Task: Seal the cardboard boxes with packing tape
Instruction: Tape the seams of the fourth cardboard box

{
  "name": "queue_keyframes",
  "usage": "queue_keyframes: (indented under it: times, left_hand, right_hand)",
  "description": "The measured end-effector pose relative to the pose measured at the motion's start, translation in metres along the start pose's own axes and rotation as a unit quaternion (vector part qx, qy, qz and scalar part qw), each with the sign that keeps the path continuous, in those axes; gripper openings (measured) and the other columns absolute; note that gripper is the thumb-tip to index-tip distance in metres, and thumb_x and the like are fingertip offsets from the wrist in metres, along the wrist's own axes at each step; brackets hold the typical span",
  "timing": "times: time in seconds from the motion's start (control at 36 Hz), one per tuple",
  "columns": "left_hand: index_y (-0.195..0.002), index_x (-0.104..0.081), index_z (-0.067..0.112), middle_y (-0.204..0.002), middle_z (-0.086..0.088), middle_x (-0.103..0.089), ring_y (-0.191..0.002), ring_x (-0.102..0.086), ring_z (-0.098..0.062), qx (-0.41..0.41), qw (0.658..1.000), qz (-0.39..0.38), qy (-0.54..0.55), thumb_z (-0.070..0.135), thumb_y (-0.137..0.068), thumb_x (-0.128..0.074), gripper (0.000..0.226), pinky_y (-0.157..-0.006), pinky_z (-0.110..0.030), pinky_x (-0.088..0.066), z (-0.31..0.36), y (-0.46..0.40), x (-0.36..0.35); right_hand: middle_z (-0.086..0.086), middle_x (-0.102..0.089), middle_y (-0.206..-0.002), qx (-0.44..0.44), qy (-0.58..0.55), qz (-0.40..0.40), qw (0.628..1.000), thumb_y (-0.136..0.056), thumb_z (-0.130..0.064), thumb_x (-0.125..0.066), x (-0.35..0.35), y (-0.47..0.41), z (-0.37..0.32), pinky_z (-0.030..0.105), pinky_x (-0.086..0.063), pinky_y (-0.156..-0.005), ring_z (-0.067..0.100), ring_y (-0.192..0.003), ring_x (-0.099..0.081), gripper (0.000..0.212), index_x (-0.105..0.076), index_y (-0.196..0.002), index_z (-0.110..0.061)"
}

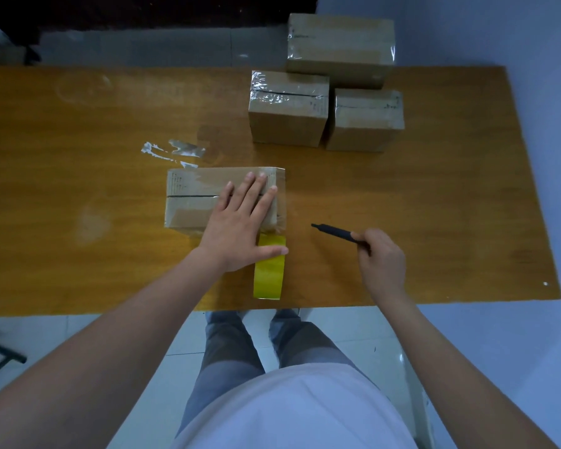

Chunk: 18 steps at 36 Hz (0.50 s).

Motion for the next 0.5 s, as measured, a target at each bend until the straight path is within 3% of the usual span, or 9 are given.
queue_keyframes:
  times: [0.08, 0.19, 0.31, 0.39, 0.44, 0.5]
  left_hand:
    - [-0.151, 0.007, 0.018, -0.16, -0.007, 0.009, -0.146, 0.016, -0.023, 0.0, 1.0, 0.001, 0.004, 0.09, -0.066, 0.001, 0.111, -0.118, -0.042, 0.01, 0.001, 0.0, 0.001]
    - [-0.149, 0.012, 0.02, -0.16, -0.007, 0.012, -0.145, 0.019, -0.022, 0.002, 1.0, -0.005, 0.0, 0.089, -0.066, -0.001, 0.109, -0.117, -0.042, 0.011, 0.001, 0.0, 0.002]
    - [-0.15, 0.009, 0.019, -0.16, -0.007, 0.01, -0.146, 0.017, -0.022, 0.004, 1.0, 0.0, 0.0, 0.09, -0.066, -0.001, 0.11, -0.117, -0.041, 0.011, 0.001, 0.0, 0.002]
    - [-0.151, 0.006, 0.018, -0.16, -0.007, 0.008, -0.146, 0.016, -0.022, 0.001, 1.0, 0.003, 0.001, 0.09, -0.066, -0.001, 0.112, -0.116, -0.041, 0.012, 0.001, 0.0, 0.002]
    - [-0.152, 0.0, 0.016, -0.16, -0.008, 0.004, -0.146, 0.013, -0.023, -0.002, 1.0, 0.009, 0.006, 0.091, -0.068, 0.0, 0.112, -0.116, -0.042, 0.01, 0.001, 0.0, 0.002]
    - [-0.152, -0.003, 0.016, -0.16, -0.008, 0.003, -0.147, 0.01, -0.023, -0.005, 1.0, 0.006, 0.013, 0.091, -0.069, 0.001, 0.112, -0.117, -0.043, 0.007, 0.001, 0.001, 0.001]
  right_hand:
    - [0.008, -0.065, -0.091, -0.089, -0.07, -0.023, 0.993, -0.087, 0.006, -0.057, -0.021, -0.007, 0.004, 0.022, -0.041, -0.069, 0.02, -0.083, -0.061, 0.014, -0.065, -0.092, -0.005]
    - [0.007, -0.066, -0.095, -0.07, -0.01, -0.05, 0.996, -0.085, 0.003, -0.06, -0.049, -0.01, 0.005, 0.039, -0.05, -0.085, 0.024, -0.092, -0.062, 0.018, -0.066, -0.098, -0.008]
    - [0.004, -0.058, -0.122, -0.07, 0.018, -0.094, 0.993, -0.086, -0.015, -0.062, -0.061, -0.008, -0.003, 0.042, -0.032, -0.107, 0.021, -0.12, -0.049, 0.028, -0.063, -0.114, -0.014]
    - [-0.002, -0.053, -0.123, -0.093, -0.184, -0.125, 0.971, -0.086, -0.028, -0.057, -0.053, -0.007, -0.032, 0.03, -0.036, -0.103, 0.011, -0.119, -0.046, 0.034, -0.06, -0.117, -0.017]
    - [-0.008, -0.052, -0.122, -0.122, -0.308, -0.186, 0.925, -0.084, -0.036, -0.053, -0.05, -0.004, -0.056, 0.024, -0.038, -0.1, 0.007, -0.119, -0.046, 0.033, -0.059, -0.114, -0.024]
    - [-0.009, -0.05, -0.127, -0.138, -0.362, -0.266, 0.883, -0.084, -0.041, -0.055, -0.056, 0.0, -0.071, 0.025, -0.038, -0.101, 0.006, -0.123, -0.044, 0.029, -0.059, -0.11, -0.029]
Point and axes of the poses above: each hand's wrist, its own y-axis away from the middle knuckle, its own x-axis out of the back of the hand, z = x × y, the point moved 3 cm from there along -y, towards the middle knuckle
